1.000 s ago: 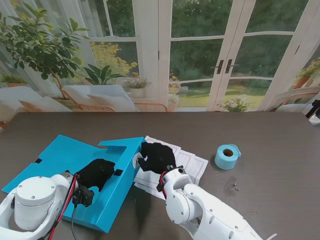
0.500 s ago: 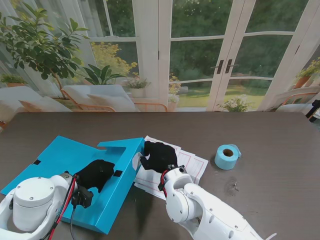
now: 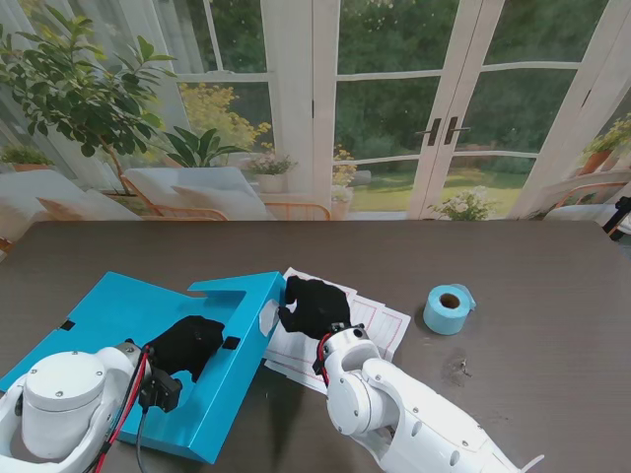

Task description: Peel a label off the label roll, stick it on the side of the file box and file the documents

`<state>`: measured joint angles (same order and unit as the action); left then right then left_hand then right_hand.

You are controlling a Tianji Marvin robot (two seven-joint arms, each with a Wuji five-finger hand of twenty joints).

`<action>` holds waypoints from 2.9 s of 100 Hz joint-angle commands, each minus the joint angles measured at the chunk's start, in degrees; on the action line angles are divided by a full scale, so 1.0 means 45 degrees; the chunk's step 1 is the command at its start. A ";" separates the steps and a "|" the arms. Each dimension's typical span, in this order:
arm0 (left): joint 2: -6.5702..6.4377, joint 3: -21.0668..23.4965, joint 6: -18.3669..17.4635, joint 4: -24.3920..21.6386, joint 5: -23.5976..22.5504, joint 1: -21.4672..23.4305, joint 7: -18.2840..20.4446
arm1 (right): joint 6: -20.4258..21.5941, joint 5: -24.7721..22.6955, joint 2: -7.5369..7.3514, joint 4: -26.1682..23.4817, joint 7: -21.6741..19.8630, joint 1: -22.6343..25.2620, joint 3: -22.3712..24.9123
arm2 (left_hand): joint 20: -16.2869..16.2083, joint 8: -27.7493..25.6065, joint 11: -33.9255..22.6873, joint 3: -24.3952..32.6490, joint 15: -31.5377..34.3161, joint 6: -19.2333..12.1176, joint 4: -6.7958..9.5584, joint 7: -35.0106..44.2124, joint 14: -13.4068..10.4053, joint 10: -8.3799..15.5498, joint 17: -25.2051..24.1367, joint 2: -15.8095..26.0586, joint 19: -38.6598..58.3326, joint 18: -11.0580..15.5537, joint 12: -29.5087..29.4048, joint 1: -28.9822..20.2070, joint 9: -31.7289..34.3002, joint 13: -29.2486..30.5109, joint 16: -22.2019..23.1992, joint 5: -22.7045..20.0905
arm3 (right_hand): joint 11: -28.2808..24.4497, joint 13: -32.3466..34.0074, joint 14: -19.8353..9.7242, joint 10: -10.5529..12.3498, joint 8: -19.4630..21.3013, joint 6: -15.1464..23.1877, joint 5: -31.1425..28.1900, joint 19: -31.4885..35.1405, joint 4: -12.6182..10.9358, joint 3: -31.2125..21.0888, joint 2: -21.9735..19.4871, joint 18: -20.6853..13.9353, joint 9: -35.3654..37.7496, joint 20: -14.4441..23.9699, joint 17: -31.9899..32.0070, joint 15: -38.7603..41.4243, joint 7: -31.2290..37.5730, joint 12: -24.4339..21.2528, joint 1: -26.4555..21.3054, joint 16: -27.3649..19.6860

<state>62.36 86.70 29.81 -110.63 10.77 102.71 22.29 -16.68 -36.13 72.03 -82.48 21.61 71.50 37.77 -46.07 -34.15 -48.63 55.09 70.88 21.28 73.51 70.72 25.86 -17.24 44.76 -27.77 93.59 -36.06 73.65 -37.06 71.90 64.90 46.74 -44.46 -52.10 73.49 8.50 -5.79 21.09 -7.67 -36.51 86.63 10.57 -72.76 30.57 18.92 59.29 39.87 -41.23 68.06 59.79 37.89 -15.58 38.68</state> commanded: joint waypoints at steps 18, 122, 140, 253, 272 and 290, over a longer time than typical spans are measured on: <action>-0.0016 0.0026 0.0049 -0.0191 -0.0001 0.0106 0.0337 | -0.0211 0.0080 0.0133 -0.0052 -0.0208 -0.0049 -0.0094 | -0.0060 -0.0201 -0.0444 0.0343 0.0760 0.0563 0.0092 0.0420 -0.0020 0.0993 0.0046 0.0193 0.0515 0.0176 0.0237 0.0007 0.0297 0.0068 0.0222 0.0219 | 0.0247 0.0301 0.0245 -0.0381 0.0091 -0.0209 0.1143 0.0206 -0.0462 0.0469 -0.0331 -0.0163 -0.0431 -0.0041 -0.0078 -0.0147 -0.0812 -0.0228 0.0447 -0.0078; -0.0094 0.0190 -0.0027 -0.0433 -0.0267 0.0527 0.0511 | -0.0487 0.0787 0.0261 -0.0036 -0.0487 -0.0107 -0.0058 | -0.0044 -0.0223 -0.0506 0.0304 0.0798 0.0529 0.0131 0.0460 -0.0195 0.1116 0.0047 0.0102 0.0631 0.0485 0.0238 -0.0049 0.0291 0.0115 0.0212 0.0199 | 0.0723 0.0253 0.0658 -0.0455 -0.0848 -0.0613 0.3518 0.0141 -0.0546 0.1080 -0.0533 -0.0070 -0.0902 0.0099 0.0380 -0.0649 -0.2729 -0.0770 0.0738 -0.0270; -0.0113 0.0209 -0.0052 -0.0420 -0.0267 0.0551 0.0596 | -0.0369 0.0836 0.0265 -0.0082 -0.0479 -0.0064 -0.0071 | -0.0030 -0.0236 -0.0516 0.0299 0.0796 0.0546 0.0128 0.0473 -0.0206 0.1137 0.0046 0.0113 0.0639 0.0488 0.0235 -0.0043 0.0295 0.0103 0.0208 0.0195 | 0.0734 0.0225 0.0699 -0.0445 -0.0899 -0.0587 0.3708 0.0100 -0.0532 0.1196 -0.0452 -0.0074 -0.1007 0.0115 0.0480 -0.0716 -0.2808 -0.0787 0.0861 -0.0283; 0.0082 0.0119 0.0099 -0.0420 -0.0018 0.0532 -0.0073 | 0.0234 0.0694 0.0005 -0.0702 -0.0883 0.0417 -0.0132 | 0.0002 -0.0271 -0.0525 0.0330 0.0790 0.0560 0.0112 0.0460 -0.0180 0.1104 0.0031 0.0160 0.0617 0.0405 0.0220 -0.0019 0.0300 0.0123 0.0196 0.0216 | 0.0492 -0.0581 0.0534 -0.0113 -0.1346 -0.1169 0.6227 -0.0043 -0.0449 0.2038 0.0610 -0.0341 -0.2632 0.0301 0.1085 -0.0609 -0.3180 -0.0823 0.1263 -0.0159; 0.0089 0.0096 0.0136 -0.0414 -0.0011 0.0528 -0.0106 | 0.0289 0.0766 0.0022 -0.0682 -0.0898 0.0407 -0.0161 | 0.0000 -0.0277 -0.0519 0.0324 0.0791 0.0535 0.0102 0.0466 -0.0188 0.1091 0.0040 0.0164 0.0619 0.0393 0.0215 -0.0010 0.0293 0.0130 0.0193 0.0222 | 0.0424 -0.0748 0.0549 -0.0086 -0.1517 -0.1389 0.6644 -0.0062 -0.0418 0.2569 0.0556 -0.0332 -0.2912 0.0366 0.1256 -0.0522 -0.3226 -0.0863 0.1674 -0.0141; 0.0102 0.0073 0.0224 -0.0437 -0.0015 0.0541 -0.0159 | 0.0238 0.0899 0.0040 -0.0719 -0.0935 0.0440 -0.0142 | -0.0001 -0.0279 -0.0525 0.0330 0.0793 0.0537 0.0102 0.0469 -0.0193 0.1113 0.0040 0.0160 0.0618 0.0392 0.0219 -0.0013 0.0294 0.0130 0.0194 0.0217 | 0.0413 -0.0838 0.0633 -0.0131 -0.1652 -0.1463 0.6707 -0.0073 -0.0509 0.2914 0.0269 -0.0296 -0.2984 0.0438 0.1346 -0.0464 -0.3221 -0.0916 0.1752 -0.0135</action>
<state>62.41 87.21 30.54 -112.13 10.44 105.12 20.67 -15.79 -32.19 71.84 -85.15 18.40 72.95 37.43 -46.07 -34.55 -49.07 56.05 70.91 21.30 73.51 70.72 25.54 -17.24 44.75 -27.75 93.59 -35.52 73.65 -37.07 71.89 64.90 46.74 -44.58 -49.39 71.61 10.62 -6.47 14.02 -15.52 -8.38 86.55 9.05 -63.09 31.20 18.91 47.86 39.99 -40.96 64.77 44.58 34.25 -11.16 37.93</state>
